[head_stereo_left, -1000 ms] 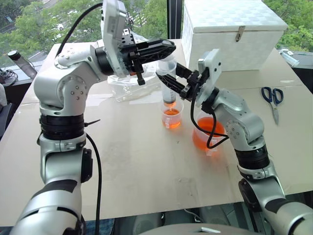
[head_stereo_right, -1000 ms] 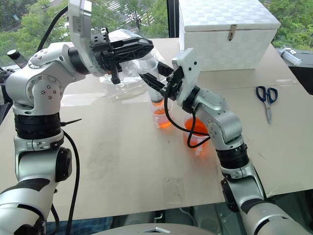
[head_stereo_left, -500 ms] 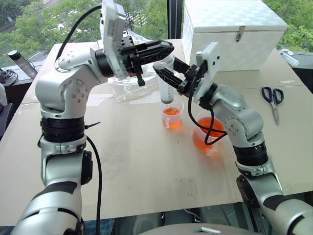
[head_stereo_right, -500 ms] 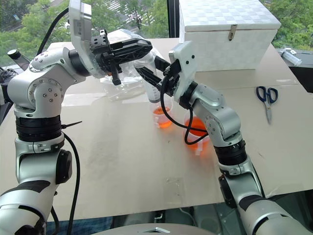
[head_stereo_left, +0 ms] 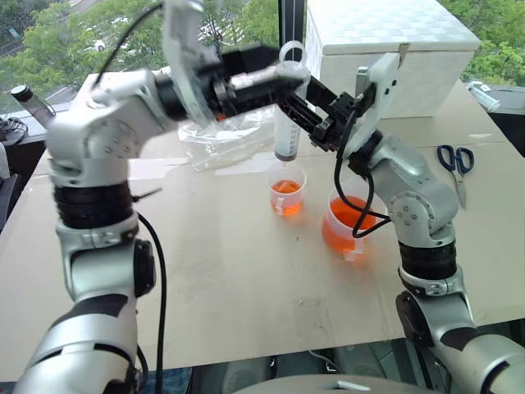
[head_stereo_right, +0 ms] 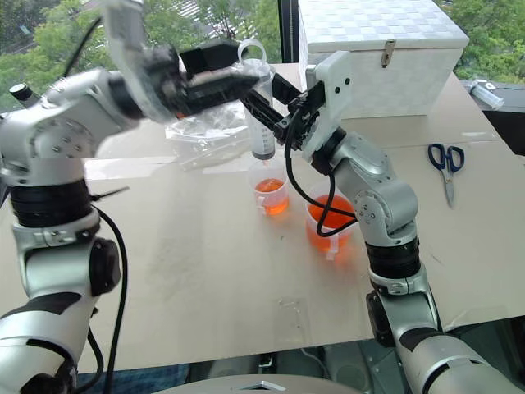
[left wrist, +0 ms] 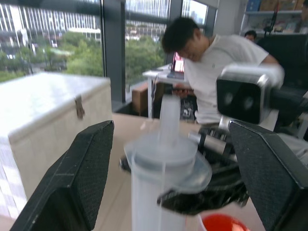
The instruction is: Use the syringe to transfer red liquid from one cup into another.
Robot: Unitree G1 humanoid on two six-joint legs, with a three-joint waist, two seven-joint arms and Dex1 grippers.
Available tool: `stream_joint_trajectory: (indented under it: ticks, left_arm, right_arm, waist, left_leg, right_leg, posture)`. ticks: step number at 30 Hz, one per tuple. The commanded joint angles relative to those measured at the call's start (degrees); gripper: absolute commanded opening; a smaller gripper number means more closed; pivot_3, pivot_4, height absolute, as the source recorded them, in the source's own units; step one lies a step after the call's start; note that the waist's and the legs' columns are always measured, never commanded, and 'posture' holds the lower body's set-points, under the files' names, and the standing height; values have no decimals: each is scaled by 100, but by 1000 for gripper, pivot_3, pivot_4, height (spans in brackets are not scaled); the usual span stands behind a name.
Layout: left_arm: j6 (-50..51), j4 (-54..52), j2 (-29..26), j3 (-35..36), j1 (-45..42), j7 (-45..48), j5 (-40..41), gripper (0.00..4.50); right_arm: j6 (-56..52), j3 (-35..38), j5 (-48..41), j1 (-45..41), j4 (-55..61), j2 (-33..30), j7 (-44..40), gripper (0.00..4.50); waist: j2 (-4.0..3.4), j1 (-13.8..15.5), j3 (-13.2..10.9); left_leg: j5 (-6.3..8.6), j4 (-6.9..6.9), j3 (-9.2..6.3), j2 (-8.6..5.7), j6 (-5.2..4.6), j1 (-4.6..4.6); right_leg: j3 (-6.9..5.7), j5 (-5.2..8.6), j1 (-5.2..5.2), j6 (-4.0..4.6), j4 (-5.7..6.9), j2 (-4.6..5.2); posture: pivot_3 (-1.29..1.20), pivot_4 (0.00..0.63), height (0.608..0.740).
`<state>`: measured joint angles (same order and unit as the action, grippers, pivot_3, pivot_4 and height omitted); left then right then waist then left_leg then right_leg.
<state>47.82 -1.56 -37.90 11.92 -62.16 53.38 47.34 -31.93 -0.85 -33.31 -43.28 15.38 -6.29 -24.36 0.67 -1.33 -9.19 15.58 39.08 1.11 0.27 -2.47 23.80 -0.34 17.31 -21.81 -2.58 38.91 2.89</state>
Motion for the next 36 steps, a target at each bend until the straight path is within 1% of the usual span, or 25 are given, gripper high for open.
stream_joint_trajectory:
  ticks: [1, 5, 6, 9, 12, 15, 17, 19, 22, 24, 26, 29, 31, 33, 34, 35, 36]
  left_arm:
    - [-11, 143, -196, 370, -154, -103, 122, 4001]
    - [4, 148, -468, 463, 57, -123, 20, 4001]
    - [41, 50, -594, 464, 240, -97, -8, 4001]
    - [92, -353, -1095, 547, 1014, -11, -160, 4001]
    - [373, -787, -1602, 915, 1873, 181, 94, 4001]
    - [506, -1098, -1920, 1215, 2677, 214, 149, 4001]
    - [391, -1422, -1992, 1382, 3440, 282, 9, 4001]
    - [241, -1750, -1916, 1483, 4179, 264, -129, 4001]
    - [-48, -2019, -1833, 1446, 4772, 179, -335, 4001]
    - [-377, -2156, -1708, 1318, 5270, 130, -666, 4001]
    - [-729, -2156, -1594, 1141, 5603, 16, -1025, 4001]
    - [-1156, -2097, -1489, 883, 5866, -93, -1438, 4001]
    - [-1227, -2084, -1421, 772, 5947, -170, -1563, 4001]
    - [-1353, -2085, -1368, 535, 6003, -390, -1896, 4041]
    - [-1483, -2056, -1300, 413, 6023, -593, -2147, 4041]
    - [-1574, -2043, -1248, 330, 6038, -742, -2319, 4041]
    - [-1606, -2090, -1185, 316, 6068, -809, -2350, 4041]
  right_arm:
    - [-381, 550, -692, -110, 333, 80, 361, 1506]
    - [-1028, 1113, -1500, -256, 426, -215, 676, 1506]
    - [-1246, 1316, -1718, -364, 389, -453, 721, 1506]
    - [-2107, 1972, -2324, -821, 50, -1519, 896, 1506]
    - [-2992, 2325, -2740, -1059, -579, -2831, 516, 1506]
    - [-3817, 2268, -2863, -1153, -1266, -3990, -95, 1506]
    - [-4256, 1905, -2608, -1008, -1611, -4652, -443, 1506]
    - [-4579, 1451, -2322, -668, -1779, -5033, -621, 1506]
    - [-4578, 950, -1996, -245, -1688, -5266, -932, 1506]
    - [-4412, 504, -1640, 154, -1565, -5193, -989, 1506]
    - [-4100, 179, -1260, 356, -1620, -4924, -906, 1506]
    - [-3566, -34, -764, 386, -1820, -4497, -876, 1506]
    - [-3265, -53, -521, 381, -1946, -4239, -902, 1506]
    - [-2704, 97, -334, 347, -2147, -3906, -962, 2539]
    - [-2396, 208, -299, 374, -2124, -3812, -1061, 2909]
    - [-2182, 292, -262, 401, -2102, -3755, -1152, 3403]
    - [-1943, 423, -267, 485, -1999, -3750, -1306, 3816]
  waist:
    - [0, -10, 0]
    - [0, -5, 0]
    - [-1, -6, 0]
    - [-10, -46, -6]
    - [-6, -43, -9]
    - [-2, -44, -10]
    - [-3, -46, -10]
    - [-6, -59, -7]
    - [0, -63, -6]
    - [-4, -51, -6]
    - [-5, -50, -2]
    - [-6, -47, -5]
    - [-4, -29, -4]
    - [1, -12, -1]
    - [0, -4, 0]
    - [-2, 3, -1]
    - [-2, 28, -2]
  left_leg:
    - [0, 0, 0, 0, 0, -1]
    - [-1, 1, 0, -1, 1, -2]
    - [0, 1, 1, -1, 0, -2]
    - [0, -4, 5, -2, 0, -1]
    - [0, -15, 1, -1, 0, 1]
    - [0, -41, 4, -1, -1, 1]
    - [1, -52, 10, -1, -1, -1]
    - [1, -63, 21, 0, -3, -10]
    - [2, -65, 22, 5, -4, -9]
    - [4, -64, 21, 5, -7, -6]
    - [3, -64, 22, 5, -6, -10]
    - [3, -64, 24, 5, -5, -5]
    - [2, -63, 24, 5, -4, -4]
    - [2, -63, 22, 5, -4, -5]
    - [2, -63, 22, 5, -4, -8]
    - [2, -63, 23, 4, -4, -9]
    - [2, -63, 24, 4, -4, -8]
  right_leg:
    - [-1, 0, 0, 0, 0, 1]
    - [-7, 0, 1, 0, -1, 2]
    - [-6, 0, 1, 0, 0, 2]
    - [-3, 0, 0, 0, 0, 9]
    - [2, 0, 0, 0, -5, 15]
    - [6, 1, 0, 2, -19, 18]
    - [14, 1, 0, 2, -31, 17]
    - [28, 1, 1, 2, -48, 20]
    - [29, 1, 2, 3, -65, 19]
    - [29, 0, -1, 4, -61, 20]
    - [32, 0, 1, 3, -62, 23]
    - [33, 0, -5, 3, -60, 22]
    - [32, 0, -7, 3, -56, 22]
    - [30, -1, -6, 3, -57, 22]
    - [30, -1, -4, 3, -59, 22]
    - [30, -1, -2, 2, -59, 22]
    - [32, -1, -3, 2, -58, 23]
  posture:
    - [0, 150, 740]
    - [0, 150, 740]
    - [0, 150, 740]
    - [0, 150, 740]
    - [0, 150, 740]
    - [0, 150, 740]
    - [0, 150, 740]
    - [0, 150, 740]
    - [0, 150, 740]
    - [0, 150, 740]
    - [0, 150, 740]
    - [0, 150, 740]
    - [0, 150, 740]
    - [0, 150, 740]
    - [0, 150, 740]
    - [0, 150, 740]
    - [0, 150, 740]
